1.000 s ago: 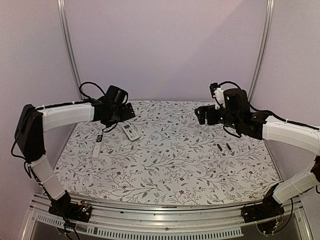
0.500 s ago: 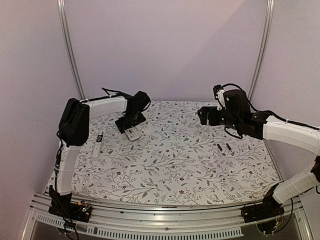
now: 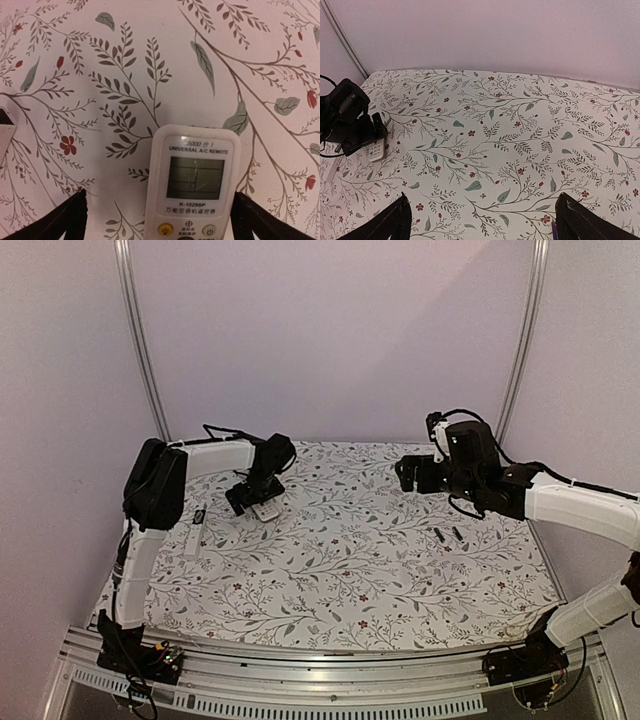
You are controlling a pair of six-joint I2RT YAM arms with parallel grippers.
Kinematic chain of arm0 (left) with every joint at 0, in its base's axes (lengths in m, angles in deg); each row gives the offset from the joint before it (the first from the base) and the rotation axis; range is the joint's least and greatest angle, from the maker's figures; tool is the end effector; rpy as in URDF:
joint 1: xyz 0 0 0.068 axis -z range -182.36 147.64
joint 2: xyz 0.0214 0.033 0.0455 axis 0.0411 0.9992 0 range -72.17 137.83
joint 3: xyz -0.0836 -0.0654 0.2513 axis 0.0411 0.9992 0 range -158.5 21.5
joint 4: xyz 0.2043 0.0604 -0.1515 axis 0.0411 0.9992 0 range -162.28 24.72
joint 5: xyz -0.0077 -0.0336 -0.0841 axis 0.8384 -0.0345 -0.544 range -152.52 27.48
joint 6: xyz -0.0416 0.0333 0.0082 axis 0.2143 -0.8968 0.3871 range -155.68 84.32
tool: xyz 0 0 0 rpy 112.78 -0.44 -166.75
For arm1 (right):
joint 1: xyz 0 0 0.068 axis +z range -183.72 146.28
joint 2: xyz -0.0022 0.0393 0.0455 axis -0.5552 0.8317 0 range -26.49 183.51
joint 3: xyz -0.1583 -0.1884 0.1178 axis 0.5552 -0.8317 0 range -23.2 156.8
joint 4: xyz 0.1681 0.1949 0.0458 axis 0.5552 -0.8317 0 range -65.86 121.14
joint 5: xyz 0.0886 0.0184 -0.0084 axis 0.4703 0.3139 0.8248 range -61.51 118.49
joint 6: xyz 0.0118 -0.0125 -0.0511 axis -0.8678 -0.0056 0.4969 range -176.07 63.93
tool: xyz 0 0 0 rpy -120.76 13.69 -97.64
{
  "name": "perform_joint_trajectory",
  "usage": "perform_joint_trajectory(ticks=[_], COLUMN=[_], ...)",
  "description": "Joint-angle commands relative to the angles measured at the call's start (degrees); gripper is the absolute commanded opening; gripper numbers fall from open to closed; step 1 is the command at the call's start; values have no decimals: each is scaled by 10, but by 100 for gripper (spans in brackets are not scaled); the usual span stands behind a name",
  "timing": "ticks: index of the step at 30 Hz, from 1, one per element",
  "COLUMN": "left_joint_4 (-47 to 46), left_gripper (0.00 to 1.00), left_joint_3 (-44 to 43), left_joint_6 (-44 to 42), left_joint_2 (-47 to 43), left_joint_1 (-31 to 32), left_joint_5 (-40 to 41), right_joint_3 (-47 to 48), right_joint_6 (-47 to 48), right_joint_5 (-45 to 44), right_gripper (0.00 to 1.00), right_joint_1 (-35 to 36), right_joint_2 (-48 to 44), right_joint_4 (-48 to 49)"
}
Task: Load the batteries into the remote control
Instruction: Pick up the remote control from the center of the board, then pass from the left arm to the right
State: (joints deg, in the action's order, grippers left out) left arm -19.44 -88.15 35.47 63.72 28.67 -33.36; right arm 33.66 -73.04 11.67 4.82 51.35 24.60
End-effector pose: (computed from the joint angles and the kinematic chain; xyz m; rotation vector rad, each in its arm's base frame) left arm 0.4165 -0.2304 0.1395 -0.9595 2.4379 0.2333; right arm 0.2492 0.1854 0.2899 -0.2014 2.0327 0.3085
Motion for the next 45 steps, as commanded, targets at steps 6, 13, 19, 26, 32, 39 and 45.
perform_joint_trajectory(ticks=[6,13,19,26,32,39,45], left_joint_4=[0,-31,-44,-91,-227,-661,-907], left_gripper=[91,67,45,18,14,13,18], left_joint_3=[24,63,90,138,202,362,471], left_joint_6=[-16,-13,-7,-19,-112,-438,-585], left_joint_2=[17,-2,-21,-82,-200,-385,-510], left_joint_1=[-9,-11,-14,-11,28,130,173], left_joint_5=[-17,-31,-30,-26,34,35,-175], right_joint_3=[-8,-9,-9,3,-7,-62,-60], right_joint_6=[-9,-9,-10,0,28,123,196], right_joint_5=[-9,-15,-18,-19,10,248,441], right_gripper=[99,99,99,99,99,99,99], right_joint_1=[-2,-2,-2,-2,-2,-2,-2], right_joint_2=[2,-5,-11,-9,-36,-140,-202], right_joint_4=[-16,-19,-21,-24,7,140,200])
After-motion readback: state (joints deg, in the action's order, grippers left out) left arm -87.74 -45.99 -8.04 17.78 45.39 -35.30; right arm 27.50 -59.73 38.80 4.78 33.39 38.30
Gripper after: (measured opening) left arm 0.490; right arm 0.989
